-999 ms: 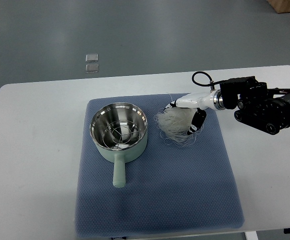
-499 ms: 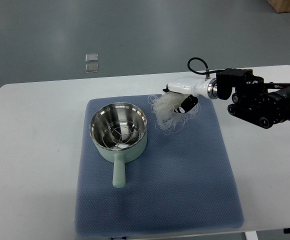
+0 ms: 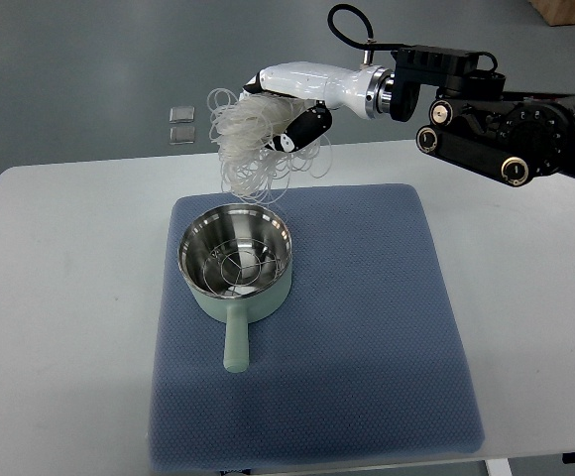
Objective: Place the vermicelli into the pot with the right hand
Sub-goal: 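Lift the vermicelli with the right hand above the steel pot, then lower the held vermicelli into the steel pot with the right hand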
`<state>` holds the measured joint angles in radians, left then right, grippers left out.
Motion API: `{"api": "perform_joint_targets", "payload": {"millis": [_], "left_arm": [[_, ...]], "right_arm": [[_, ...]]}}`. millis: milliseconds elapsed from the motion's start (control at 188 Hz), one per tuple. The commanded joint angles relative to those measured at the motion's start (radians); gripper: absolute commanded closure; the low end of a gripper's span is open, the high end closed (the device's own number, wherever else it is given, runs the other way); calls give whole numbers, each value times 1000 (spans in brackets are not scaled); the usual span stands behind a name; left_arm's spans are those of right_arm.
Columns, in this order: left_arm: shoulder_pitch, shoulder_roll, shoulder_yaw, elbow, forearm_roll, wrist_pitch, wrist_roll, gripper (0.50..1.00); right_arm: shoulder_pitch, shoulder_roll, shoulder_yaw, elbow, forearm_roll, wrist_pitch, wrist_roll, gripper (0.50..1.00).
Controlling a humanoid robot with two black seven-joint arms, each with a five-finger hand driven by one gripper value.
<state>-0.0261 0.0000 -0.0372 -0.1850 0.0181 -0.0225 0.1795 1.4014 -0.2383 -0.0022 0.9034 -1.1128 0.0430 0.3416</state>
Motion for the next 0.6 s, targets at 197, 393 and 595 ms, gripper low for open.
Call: {"api": "perform_joint_targets", "payload": {"millis": [197, 393, 595], "left_arm": [[0, 0, -1, 1, 0, 1, 0, 500], [0, 0, -1, -1, 0, 0, 0, 500], [0, 0, -3, 7, -1, 1, 0, 500]], "right_arm": [[-62, 106, -2, 6, 13, -3, 43, 1000], [-134, 108, -10, 5, 11, -8, 46, 773], [-159, 83, 1, 5, 11, -11, 54, 642]]}}
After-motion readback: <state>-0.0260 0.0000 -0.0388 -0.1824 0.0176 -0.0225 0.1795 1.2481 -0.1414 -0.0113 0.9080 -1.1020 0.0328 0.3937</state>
